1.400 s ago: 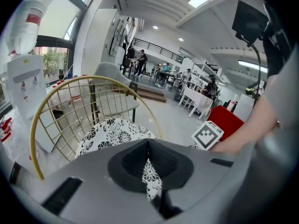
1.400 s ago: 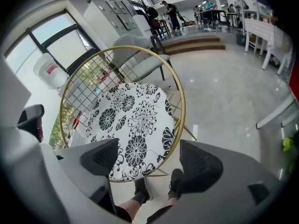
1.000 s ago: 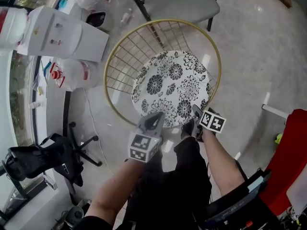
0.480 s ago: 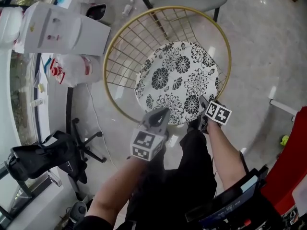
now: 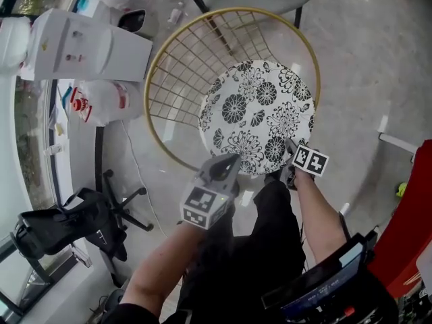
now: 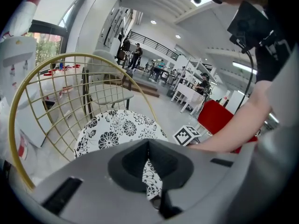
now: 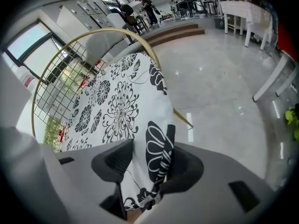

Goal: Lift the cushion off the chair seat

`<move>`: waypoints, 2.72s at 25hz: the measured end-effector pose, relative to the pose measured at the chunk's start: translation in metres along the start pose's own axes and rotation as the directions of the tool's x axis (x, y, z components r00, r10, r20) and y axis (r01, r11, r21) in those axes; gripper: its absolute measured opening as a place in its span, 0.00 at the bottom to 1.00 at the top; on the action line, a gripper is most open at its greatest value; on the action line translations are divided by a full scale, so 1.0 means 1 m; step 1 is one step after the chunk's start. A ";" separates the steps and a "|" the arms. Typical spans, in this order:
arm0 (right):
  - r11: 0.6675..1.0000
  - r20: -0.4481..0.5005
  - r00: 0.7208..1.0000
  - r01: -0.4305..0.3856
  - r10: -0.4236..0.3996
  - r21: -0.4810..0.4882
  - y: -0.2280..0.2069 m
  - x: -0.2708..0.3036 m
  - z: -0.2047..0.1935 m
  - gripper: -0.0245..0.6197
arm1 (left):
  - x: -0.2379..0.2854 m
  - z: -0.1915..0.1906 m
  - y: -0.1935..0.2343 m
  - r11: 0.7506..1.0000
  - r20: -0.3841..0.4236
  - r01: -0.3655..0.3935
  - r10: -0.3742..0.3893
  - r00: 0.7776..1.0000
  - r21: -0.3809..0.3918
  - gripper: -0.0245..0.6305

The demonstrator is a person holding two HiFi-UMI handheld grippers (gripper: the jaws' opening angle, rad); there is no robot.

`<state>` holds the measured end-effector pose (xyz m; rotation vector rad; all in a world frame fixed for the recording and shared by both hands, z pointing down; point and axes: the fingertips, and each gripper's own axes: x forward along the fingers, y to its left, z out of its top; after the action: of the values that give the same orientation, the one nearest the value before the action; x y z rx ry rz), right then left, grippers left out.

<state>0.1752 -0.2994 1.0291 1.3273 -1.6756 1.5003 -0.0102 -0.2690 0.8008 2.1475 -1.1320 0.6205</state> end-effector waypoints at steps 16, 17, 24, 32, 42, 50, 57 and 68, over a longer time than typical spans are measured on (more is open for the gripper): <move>0.998 0.046 0.998 0.049 -0.051 0.043 -0.008 -0.067 -0.005 0.13 | -0.046 0.026 -0.026 0.997 0.001 0.072 -0.072 0.997 0.015 0.05; 0.998 0.052 0.997 0.047 -0.049 0.047 -0.004 -0.074 -0.002 0.12 | -0.051 0.032 -0.027 0.997 0.007 0.077 -0.077 0.997 0.015 0.05; 0.999 0.072 0.997 0.034 -0.035 0.004 0.022 -0.121 0.013 0.10 | -0.074 0.059 -0.044 0.994 0.049 0.106 -0.105 0.993 -0.016 0.05; 0.996 0.111 0.994 -0.002 0.012 -0.085 0.060 -0.170 0.034 0.10 | -0.101 0.087 -0.049 0.999 0.123 0.050 -0.049 0.991 -0.006 0.05; 0.915 0.179 0.980 -0.008 0.087 -0.402 0.136 -0.240 0.062 0.10 | -0.140 0.120 -0.055 0.999 0.193 0.003 0.006 0.981 -0.045 0.05; 0.825 0.204 0.967 -0.014 0.155 -0.565 0.192 -0.282 0.091 0.09 | -0.168 0.154 -0.054 0.999 0.274 -0.029 0.040 0.961 -0.045 0.05; 0.787 0.261 0.946 0.012 0.191 -0.617 0.227 -0.326 0.126 0.09 | -0.201 0.186 -0.038 0.994 0.349 -0.094 0.105 0.931 -0.049 0.05; 0.754 0.389 0.855 -0.004 0.344 -0.657 0.295 -0.426 0.180 0.09 | -0.264 0.262 -0.027 0.983 0.530 -0.181 0.168 0.831 -0.028 0.05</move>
<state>0.1126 -0.3631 0.4882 1.2179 -2.4103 0.5420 -0.0945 -0.2978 0.4392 2.3222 -1.6336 0.0969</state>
